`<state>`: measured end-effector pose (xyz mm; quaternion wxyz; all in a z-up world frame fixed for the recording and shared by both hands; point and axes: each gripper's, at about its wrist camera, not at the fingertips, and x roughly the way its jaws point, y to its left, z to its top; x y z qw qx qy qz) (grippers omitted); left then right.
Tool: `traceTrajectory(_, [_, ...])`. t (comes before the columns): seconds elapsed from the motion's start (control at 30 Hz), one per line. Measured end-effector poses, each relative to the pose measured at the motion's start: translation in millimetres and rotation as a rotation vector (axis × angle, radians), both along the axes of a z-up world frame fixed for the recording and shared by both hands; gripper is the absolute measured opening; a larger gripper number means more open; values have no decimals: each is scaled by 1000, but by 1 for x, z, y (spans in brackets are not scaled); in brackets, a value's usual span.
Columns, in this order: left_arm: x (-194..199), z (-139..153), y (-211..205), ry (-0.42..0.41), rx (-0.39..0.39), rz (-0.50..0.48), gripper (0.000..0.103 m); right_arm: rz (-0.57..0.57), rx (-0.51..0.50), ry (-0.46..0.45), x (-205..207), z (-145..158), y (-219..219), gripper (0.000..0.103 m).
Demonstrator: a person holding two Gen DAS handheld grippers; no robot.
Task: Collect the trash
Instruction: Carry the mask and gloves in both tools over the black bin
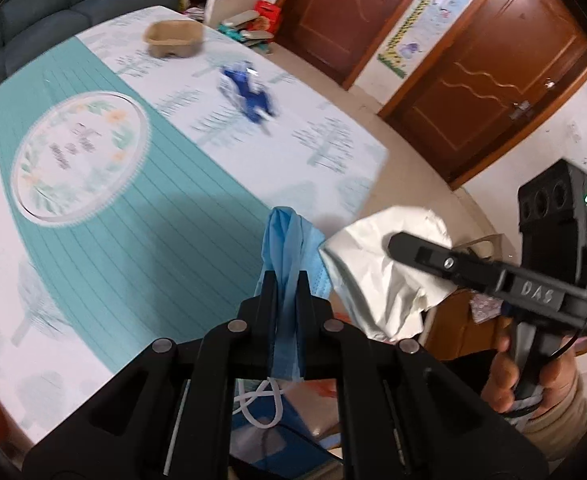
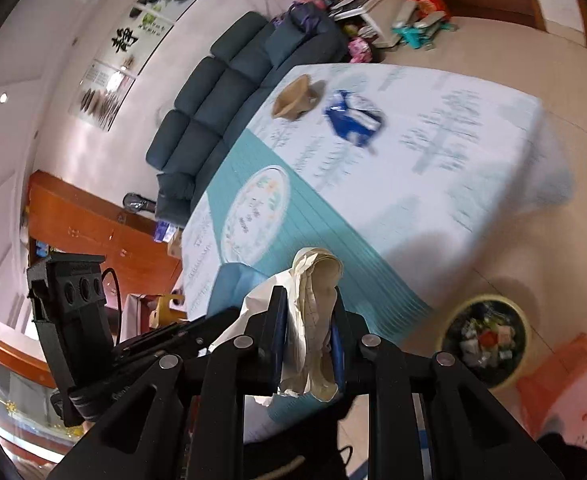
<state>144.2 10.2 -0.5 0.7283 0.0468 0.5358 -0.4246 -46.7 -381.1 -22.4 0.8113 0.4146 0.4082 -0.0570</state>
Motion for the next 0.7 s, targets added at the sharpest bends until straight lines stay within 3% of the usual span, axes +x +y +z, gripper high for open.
traceTrajectory(0.17, [-49,-9,-18,-32,8,-38,5,-48,-47,35,-64,-12,-6,19])
traceTrajectory(0.33, [-89,-28,-36,-51,57,-89,5,-114,-28,81,-111,-40,-23,19])
traceTrajectory(0.7, [-123,-88,-76,-61,156,-129,5,-195,-40,201,-136,-117,-55,19])
